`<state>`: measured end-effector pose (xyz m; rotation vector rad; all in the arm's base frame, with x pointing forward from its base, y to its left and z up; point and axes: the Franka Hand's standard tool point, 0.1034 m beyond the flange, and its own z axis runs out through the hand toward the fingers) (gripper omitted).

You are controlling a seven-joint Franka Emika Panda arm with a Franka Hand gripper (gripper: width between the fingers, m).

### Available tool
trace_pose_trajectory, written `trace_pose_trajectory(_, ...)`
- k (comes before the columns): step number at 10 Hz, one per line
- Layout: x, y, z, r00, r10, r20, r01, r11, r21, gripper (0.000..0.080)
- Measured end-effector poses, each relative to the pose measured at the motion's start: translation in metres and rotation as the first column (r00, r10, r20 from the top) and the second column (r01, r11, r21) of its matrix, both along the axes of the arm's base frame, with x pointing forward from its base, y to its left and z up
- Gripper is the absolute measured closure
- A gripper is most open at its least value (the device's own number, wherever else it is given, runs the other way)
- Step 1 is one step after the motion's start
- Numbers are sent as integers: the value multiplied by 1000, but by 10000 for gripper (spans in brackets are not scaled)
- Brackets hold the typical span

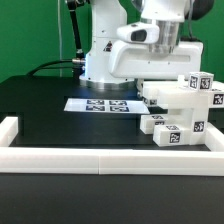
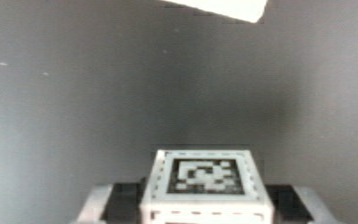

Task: Assemble chair

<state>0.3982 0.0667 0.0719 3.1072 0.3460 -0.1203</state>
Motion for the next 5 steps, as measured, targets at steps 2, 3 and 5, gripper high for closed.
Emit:
trace_pose_trajectory(2,1,-2,39,1000,-11,-2,11,999,47,511)
trace_pose_trajectory(3,5,-5,39,1000,-12,0,12,999,43,511)
trace_pose_trajectory(5,23,-2,53,1000,-3,-6,3,1000,19,511)
